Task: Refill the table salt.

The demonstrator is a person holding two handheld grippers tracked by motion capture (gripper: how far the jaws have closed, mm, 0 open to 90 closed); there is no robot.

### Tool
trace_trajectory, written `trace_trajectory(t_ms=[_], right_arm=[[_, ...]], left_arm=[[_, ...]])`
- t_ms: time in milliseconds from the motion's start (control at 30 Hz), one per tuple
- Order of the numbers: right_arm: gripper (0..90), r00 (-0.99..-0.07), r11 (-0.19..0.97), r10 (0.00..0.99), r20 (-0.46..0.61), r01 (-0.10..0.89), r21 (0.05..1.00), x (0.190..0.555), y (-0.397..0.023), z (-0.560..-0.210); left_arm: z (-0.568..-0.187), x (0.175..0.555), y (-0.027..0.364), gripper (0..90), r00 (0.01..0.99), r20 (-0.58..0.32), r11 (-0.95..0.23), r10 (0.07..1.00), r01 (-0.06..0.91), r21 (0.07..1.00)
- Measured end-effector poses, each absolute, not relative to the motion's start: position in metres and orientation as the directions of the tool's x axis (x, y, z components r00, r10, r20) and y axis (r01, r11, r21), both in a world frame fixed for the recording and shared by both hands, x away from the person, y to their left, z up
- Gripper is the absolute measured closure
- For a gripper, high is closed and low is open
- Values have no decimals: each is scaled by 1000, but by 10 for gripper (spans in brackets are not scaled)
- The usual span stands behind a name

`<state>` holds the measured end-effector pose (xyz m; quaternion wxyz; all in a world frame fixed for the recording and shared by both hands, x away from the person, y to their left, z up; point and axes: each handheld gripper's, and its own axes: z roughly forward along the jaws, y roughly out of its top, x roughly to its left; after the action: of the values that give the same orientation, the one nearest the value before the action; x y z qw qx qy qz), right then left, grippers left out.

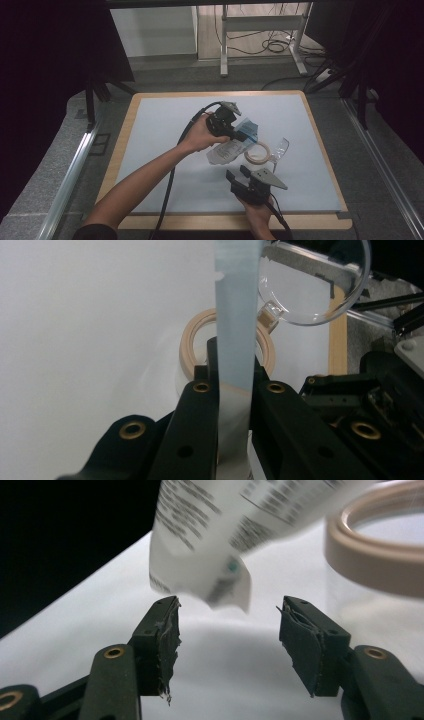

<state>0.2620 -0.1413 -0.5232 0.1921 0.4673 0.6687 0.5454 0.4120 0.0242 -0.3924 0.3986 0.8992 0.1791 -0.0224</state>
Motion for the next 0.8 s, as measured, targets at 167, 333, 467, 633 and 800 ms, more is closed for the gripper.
trace_trajectory(t_ms=[167, 333, 467, 633, 800], right_arm=[[417, -491, -11, 834, 253, 443, 897, 255, -157, -528], [417, -493, 7, 835, 243, 452, 892, 251, -165, -532], [417, -489, 9, 837, 245, 461, 888, 249, -170, -533], [417, -481, 11, 843, 240, 461, 887, 246, -175, -533], [416, -474, 11, 850, 232, 456, 890, 246, -180, -532]], left_arm=[[-395, 412, 35, 900, 923, -200, -581, 330, 365, 727], [-398, 412, 41, 900, 917, -210, -565, 339, 377, 734], [-399, 411, 42, 900, 914, -223, -550, 338, 384, 741], [-399, 411, 46, 899, 915, -228, -533, 333, 382, 755], [-401, 410, 60, 900, 906, -241, -498, 349, 397, 771]])
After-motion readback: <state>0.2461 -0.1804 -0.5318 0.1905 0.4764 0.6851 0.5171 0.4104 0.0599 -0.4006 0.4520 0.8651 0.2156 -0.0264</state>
